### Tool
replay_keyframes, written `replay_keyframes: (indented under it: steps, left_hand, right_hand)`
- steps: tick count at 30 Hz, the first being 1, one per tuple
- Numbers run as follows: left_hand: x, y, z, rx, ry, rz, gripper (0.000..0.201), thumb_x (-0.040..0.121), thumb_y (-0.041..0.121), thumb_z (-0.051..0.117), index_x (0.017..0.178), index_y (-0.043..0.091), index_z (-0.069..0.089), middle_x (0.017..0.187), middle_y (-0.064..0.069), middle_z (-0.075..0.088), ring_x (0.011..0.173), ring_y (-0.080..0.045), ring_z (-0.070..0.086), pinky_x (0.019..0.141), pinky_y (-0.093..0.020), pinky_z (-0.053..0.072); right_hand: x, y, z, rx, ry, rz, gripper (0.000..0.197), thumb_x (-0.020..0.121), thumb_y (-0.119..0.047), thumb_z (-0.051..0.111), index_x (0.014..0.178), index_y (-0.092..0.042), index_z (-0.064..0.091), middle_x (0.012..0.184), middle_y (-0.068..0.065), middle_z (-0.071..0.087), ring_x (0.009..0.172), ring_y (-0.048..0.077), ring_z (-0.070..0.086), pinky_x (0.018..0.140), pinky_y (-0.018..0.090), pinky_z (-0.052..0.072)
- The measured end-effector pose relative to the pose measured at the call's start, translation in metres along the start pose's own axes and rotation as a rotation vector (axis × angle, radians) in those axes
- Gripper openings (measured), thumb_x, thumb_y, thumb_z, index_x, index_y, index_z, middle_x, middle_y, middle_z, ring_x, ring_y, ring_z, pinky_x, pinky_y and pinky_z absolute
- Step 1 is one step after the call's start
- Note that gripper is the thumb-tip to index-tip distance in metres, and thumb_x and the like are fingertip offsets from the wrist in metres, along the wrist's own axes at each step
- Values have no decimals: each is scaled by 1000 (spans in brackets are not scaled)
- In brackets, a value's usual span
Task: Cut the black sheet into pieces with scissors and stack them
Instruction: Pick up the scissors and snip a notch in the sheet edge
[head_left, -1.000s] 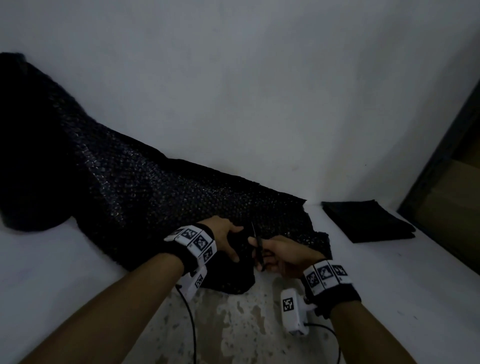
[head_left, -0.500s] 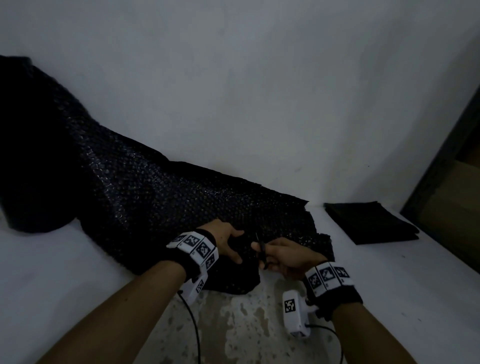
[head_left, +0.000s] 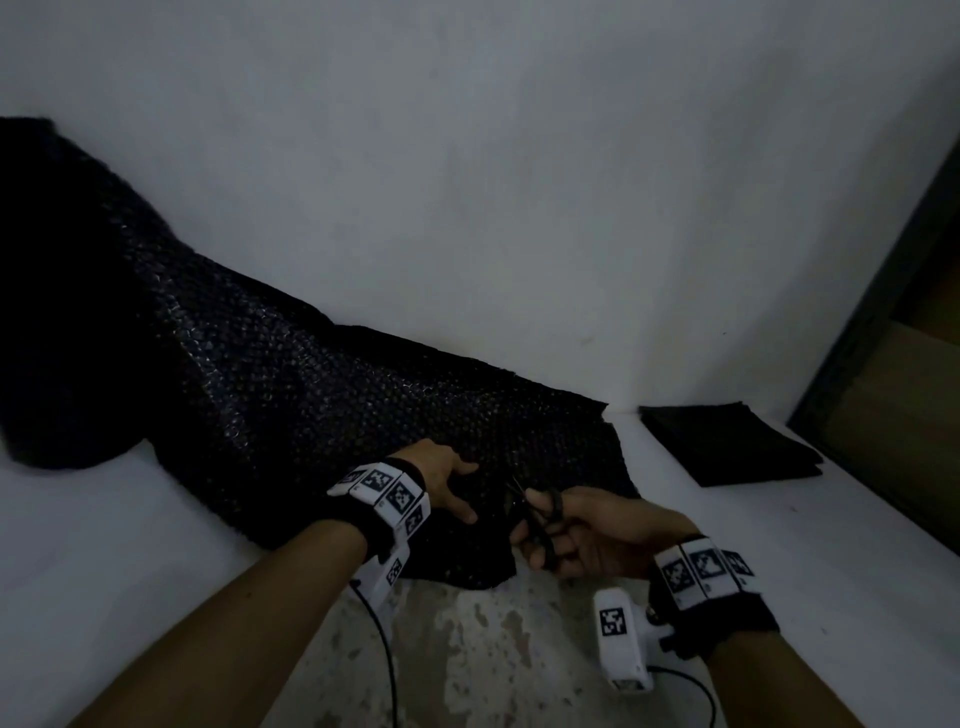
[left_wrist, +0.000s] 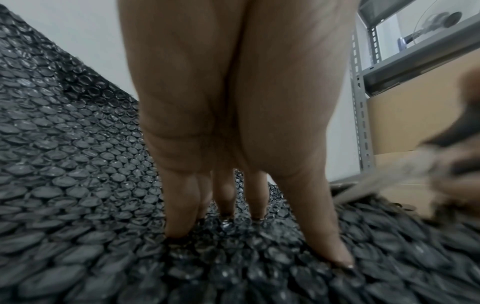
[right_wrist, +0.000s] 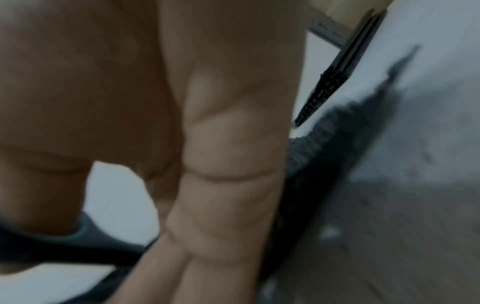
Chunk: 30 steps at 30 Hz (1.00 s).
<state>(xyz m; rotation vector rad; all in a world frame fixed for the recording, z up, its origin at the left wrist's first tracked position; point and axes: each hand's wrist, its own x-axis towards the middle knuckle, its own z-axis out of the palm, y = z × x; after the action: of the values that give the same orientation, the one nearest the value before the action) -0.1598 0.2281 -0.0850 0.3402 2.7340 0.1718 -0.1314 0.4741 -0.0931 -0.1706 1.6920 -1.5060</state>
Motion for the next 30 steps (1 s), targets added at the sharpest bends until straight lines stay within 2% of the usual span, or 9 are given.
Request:
replay_keyframes:
  steps: [5,7,10,13,15,19,23,27,30]
  left_hand:
    - [-1,2,2,29,39,4,82,87,58,65,155,27,32,156,-4,38,139,-25,40,114,-32,34]
    - [-1,1,3,36,62,13,73,91,52,64,153,27,35,154,-4,42,136,-24,45,112,-30,36]
    - [-4,3,2,69,63,32,59,98,41,57,152,27,38,152,-6,45,133,-27,47,110,-33,38]
    - [-5,4,2,113,51,32,51,105,30,46,154,26,34,154,-8,40,135,-30,43,113,-35,34]
    - [-4,3,3,117,55,38,49,106,26,40,154,25,33,156,-8,37,138,-30,40,114,-34,32]
    - [0,-2,4,99,61,40,46,108,23,35,154,22,35,159,-6,34,140,-29,38,116,-32,28]
    - [4,-8,7,74,67,39,44,107,27,36,151,23,42,155,-6,41,136,-28,43,114,-35,32]
    - [0,-5,6,70,76,70,45,107,23,37,152,24,38,156,-6,38,141,-27,38,115,-30,28]
    - [-1,-4,6,69,69,76,46,108,23,33,154,25,33,159,-5,33,143,-26,34,117,-30,24]
  right_hand:
    - [-17,-16,-3,114,-31,-88,52,98,-46,47,113,1,65,88,9,66,74,13,66,68,23,53]
    - [-11,-21,-2,154,8,-117,52,95,-47,51,111,0,66,88,10,67,75,14,66,68,23,53]
    - [1,-21,4,103,78,-74,53,88,-49,59,107,0,68,85,11,70,74,15,67,66,24,54]
    - [11,-12,5,72,94,-21,54,85,-52,62,105,-3,70,88,11,71,77,16,67,71,25,54]
    - [14,-6,4,81,84,-1,54,86,-52,61,108,-3,69,90,10,71,80,16,68,74,26,53]
    - [14,0,2,108,70,7,55,88,-50,59,110,-1,67,90,10,71,80,16,68,72,26,53]
    - [21,-3,2,112,91,-5,54,87,-51,60,108,-2,66,89,9,71,80,15,68,72,25,52]
    - [34,-4,4,120,90,-16,54,85,-51,63,106,-2,66,92,11,70,84,17,65,72,27,50]
    - [43,-6,7,138,106,-44,48,84,-49,64,99,-4,67,89,11,70,83,17,66,72,28,47]
